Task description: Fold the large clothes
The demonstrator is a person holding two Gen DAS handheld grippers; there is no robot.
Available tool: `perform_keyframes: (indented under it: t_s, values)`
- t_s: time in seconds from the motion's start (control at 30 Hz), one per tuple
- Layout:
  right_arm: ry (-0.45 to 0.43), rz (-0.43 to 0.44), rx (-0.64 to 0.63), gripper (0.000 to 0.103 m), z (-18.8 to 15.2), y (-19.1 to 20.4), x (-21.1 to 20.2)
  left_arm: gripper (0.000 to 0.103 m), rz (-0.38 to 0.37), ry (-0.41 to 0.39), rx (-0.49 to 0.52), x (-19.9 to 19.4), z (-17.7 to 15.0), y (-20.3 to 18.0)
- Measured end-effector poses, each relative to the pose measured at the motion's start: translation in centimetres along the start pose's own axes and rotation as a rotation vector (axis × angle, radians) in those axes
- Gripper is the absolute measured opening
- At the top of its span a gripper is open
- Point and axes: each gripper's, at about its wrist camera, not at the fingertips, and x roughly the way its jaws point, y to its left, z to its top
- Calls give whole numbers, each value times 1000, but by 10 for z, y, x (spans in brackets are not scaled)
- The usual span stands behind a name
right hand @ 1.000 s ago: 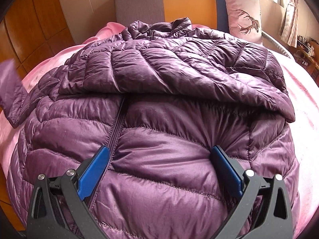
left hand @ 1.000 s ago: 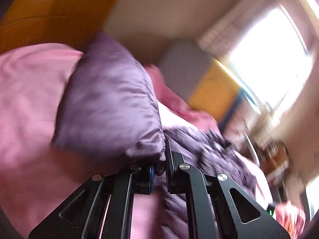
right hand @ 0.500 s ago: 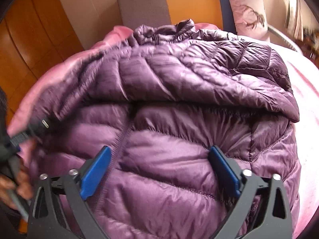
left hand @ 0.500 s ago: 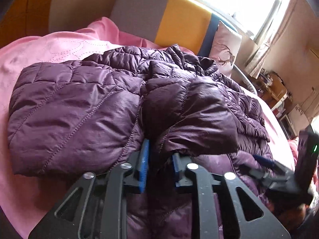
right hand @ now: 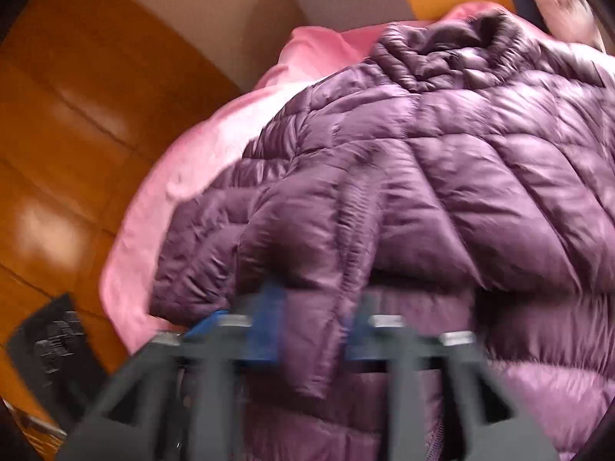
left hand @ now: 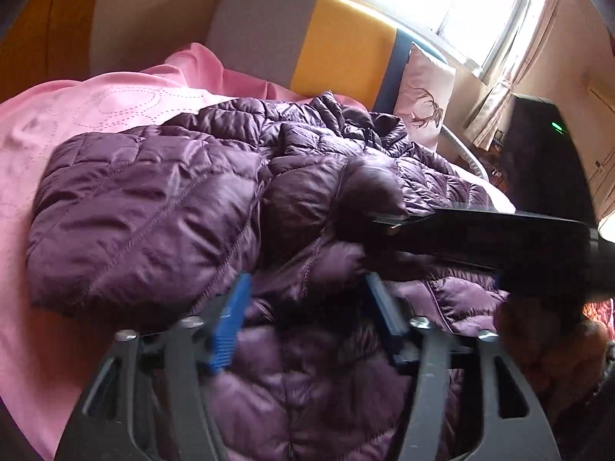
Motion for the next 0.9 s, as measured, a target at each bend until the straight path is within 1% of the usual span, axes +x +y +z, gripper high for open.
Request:
perform_keyframes:
  t_s: [0.1, 0.17, 0.27, 0.37, 0.4, 0.5, 0.6, 0.8, 0.9]
  values:
    - [-62, -36, -83, 10, 11, 23, -14, 71, 17, -47, -52, -23, -7, 10]
    - [-123, -43, -100, 10, 20, 32, -32, 71, 52, -58, -109, -30, -13, 21]
    - [-199, -20, -82, 10, 37, 37, -57, 71, 124, -51, -195, -32, -18, 40]
    - [-274, -10, -55, 9, 53, 35, -83, 71, 181, -21, -251, -25, -13, 55]
    - [-294, -7, -41, 9, 55, 31, -90, 71, 186, -18, -259, -23, -11, 57]
    - [-353, 4, 21, 9, 65, 14, -108, 71, 236, -13, -263, -15, 2, 61]
    - [-383, 22, 86, 9, 72, -5, -119, 71, 274, 3, -247, -2, 16, 62]
    - [-422, 0, 177, 9, 66, -52, -144, 71, 328, 25, -247, 20, 37, 65]
    - [-442, -23, 209, 9, 58, -73, -154, 71, 378, 29, -232, 33, 47, 65]
